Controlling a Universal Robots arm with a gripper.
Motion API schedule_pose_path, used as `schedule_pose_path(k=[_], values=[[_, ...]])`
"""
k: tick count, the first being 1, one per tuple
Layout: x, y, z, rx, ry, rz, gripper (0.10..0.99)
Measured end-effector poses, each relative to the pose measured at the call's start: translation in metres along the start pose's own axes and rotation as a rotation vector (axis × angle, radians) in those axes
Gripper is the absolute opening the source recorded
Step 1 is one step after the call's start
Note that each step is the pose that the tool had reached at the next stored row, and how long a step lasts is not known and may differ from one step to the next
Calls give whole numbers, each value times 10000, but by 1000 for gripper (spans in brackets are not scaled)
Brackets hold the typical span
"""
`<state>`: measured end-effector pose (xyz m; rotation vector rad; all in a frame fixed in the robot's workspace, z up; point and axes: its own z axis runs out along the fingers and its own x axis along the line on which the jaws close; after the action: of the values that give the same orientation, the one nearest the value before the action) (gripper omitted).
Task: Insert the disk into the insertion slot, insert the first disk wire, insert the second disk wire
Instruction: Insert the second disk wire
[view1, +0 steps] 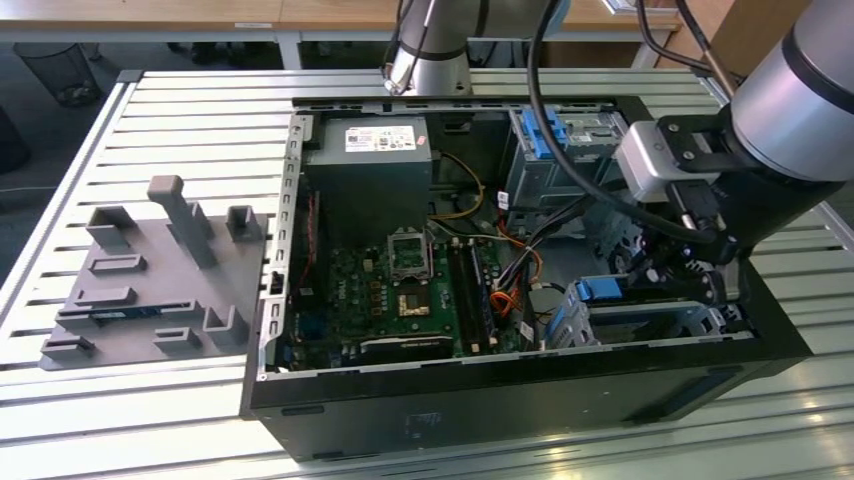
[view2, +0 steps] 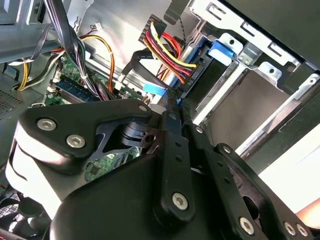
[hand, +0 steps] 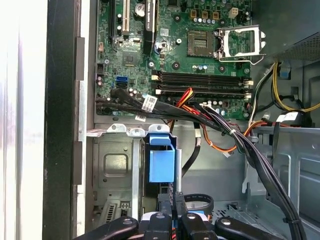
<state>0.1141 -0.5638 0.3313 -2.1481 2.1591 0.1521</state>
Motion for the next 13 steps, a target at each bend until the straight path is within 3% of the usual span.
schedule_pose_path(k=[13], values=[[5,-1,39,-1,2,0,149]])
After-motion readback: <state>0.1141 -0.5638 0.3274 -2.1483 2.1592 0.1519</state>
